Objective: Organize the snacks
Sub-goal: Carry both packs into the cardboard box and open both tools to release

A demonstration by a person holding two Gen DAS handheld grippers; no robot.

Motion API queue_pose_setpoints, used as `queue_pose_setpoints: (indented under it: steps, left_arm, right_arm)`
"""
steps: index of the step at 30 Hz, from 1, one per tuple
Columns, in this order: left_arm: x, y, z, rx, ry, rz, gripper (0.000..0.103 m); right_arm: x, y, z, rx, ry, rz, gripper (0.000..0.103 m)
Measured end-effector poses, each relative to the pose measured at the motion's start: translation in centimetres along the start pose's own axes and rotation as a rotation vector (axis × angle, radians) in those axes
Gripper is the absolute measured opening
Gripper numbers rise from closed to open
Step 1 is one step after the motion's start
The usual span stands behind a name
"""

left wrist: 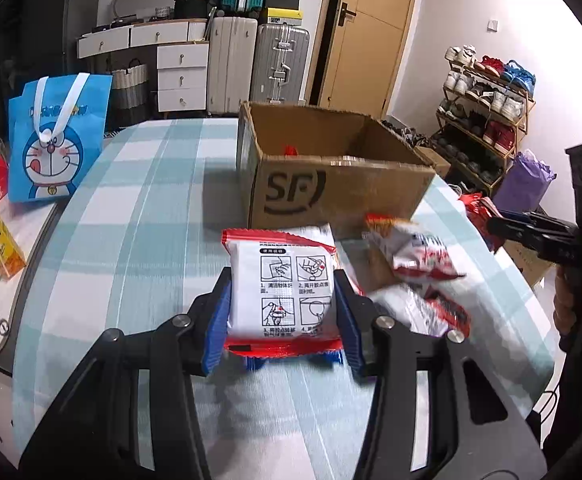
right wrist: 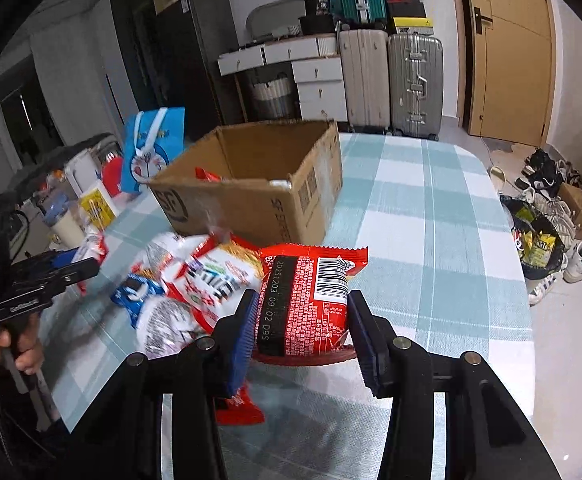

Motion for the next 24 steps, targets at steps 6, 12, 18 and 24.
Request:
queue_pose_setpoints:
  steps: [6,12,18,24]
  left_arm:
    - [0.7,-0.4,2.7,0.024,-0.026,0.027,0.044]
    - [0.8,-0.9,6.0,0.024,-0.069,0.020,0.044]
    - [0.9,-1.3,9.1,0.027,-0.103,0.021,0.044]
    - [1.6,-1.7,11.6,0.037,-0.120,0.027,0.044]
  right_arm:
    - [-1.7,1.6,1.6,-0.020,-0.079,0.038,0.045]
    - [-2.8,2.1,3.6,0.008,-0.127,0.054,0.045]
    - [-2.9,2.2,5.3,0.029,-0.144,0.045,0.045]
    - [-2.2,2.6,7.1,0.054,-0.156,0.056,0.045]
Point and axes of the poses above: each gripper's, at about its wrist camera, not at the fingertips, and x roughly the way its jaws point, y to its left, z to its top, the point moved 9 cm from there along x, roughly the way its jaws point, and after that the axes turned 3 degrees about z, right-handed, at the moved point
